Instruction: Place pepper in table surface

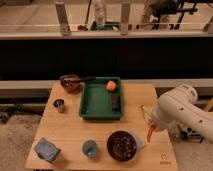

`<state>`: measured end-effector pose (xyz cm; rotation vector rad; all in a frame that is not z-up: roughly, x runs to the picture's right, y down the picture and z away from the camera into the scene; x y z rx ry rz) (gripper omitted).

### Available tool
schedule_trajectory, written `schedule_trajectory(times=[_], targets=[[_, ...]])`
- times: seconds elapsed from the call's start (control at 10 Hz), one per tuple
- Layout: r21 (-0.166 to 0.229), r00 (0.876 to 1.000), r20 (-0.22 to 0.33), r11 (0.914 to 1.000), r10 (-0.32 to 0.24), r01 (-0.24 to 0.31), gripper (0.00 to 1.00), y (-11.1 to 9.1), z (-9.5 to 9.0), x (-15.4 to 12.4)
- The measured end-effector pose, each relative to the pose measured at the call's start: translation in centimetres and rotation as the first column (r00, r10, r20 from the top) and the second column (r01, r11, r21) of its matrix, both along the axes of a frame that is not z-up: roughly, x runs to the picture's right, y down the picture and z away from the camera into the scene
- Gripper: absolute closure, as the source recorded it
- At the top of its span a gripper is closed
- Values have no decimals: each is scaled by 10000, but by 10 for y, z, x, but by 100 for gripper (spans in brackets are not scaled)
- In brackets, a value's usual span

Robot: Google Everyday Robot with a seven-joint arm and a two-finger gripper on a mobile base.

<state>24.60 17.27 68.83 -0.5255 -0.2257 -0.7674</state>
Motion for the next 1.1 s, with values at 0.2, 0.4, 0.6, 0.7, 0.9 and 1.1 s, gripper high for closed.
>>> schedule_trajectory(times=[0.2,0.4,0.6,0.7,0.9,1.1], targets=[[-157,9998,104,9997,-195,197,100,3,0,1],[-287,9991,256,9990,-343,350,100,5,6,-2],[-415,9978,378,9976,-541,557,100,14,22,0],[-402,9958,554,9964,-723,746,100,23,37,0],[-497,9911,753,9923,-1095,1134,100,45,68,3],[-578,9848,1036,9876,-1398,1462,100,62,90,7]])
